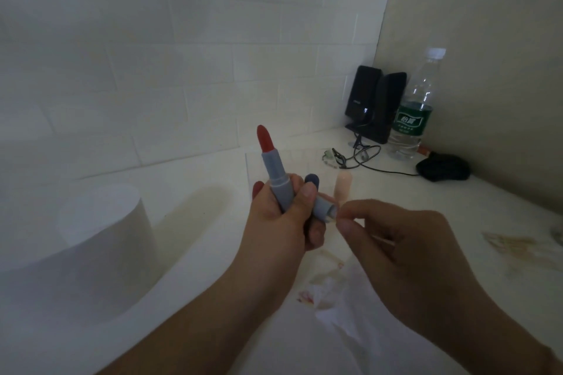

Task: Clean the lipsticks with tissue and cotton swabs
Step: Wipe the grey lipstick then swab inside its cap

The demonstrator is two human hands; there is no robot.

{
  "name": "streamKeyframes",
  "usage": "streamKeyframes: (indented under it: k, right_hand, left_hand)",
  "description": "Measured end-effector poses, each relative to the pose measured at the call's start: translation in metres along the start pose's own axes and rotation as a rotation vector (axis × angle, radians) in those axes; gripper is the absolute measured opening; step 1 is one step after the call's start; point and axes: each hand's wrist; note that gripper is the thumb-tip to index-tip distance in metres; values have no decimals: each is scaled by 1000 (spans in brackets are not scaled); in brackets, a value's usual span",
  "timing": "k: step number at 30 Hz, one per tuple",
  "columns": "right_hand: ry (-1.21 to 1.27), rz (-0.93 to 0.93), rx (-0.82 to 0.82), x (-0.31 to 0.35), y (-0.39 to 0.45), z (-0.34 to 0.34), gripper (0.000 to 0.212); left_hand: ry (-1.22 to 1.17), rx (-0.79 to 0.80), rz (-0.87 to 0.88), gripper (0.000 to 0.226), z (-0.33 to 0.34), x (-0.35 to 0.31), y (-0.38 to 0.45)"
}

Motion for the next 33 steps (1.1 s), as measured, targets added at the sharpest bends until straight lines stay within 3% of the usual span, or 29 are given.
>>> streamKeyframes:
  k: [2, 7, 12, 18, 22, 27, 33]
  right_hand:
    - [35, 19, -21, -2, 1, -3, 17]
    - [-169, 23, 20, -2, 0, 0, 18]
    - [31, 32, 26, -3, -1, 0, 9]
    - [48, 77, 47, -2, -2, 3, 13]
    - [-169, 59, 4, -3, -1, 1, 12]
    - [-290, 18, -20, 5, -3, 0, 27]
    - [-230, -56, 40, 5, -7, 6, 29]
  left_hand:
    - [52, -2, 38, 19, 0, 1, 1]
    - [94, -17, 39, 23, 0, 2, 0]
    - [66, 0, 15, 27, 0, 2, 0]
    - [64, -18, -8, 22, -1, 3, 0]
    - [-88, -35, -140, 10, 3, 2, 0]
    - [-187, -19, -213, 10, 5, 3, 0]
    - [-208, -56, -182, 12, 3, 2, 1]
Point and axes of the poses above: each hand's wrist, its own y-axis towards the middle knuckle, its own z-axis out of the palm, x = y × z, and after that the axes turned 5 degrees about y, right-handed
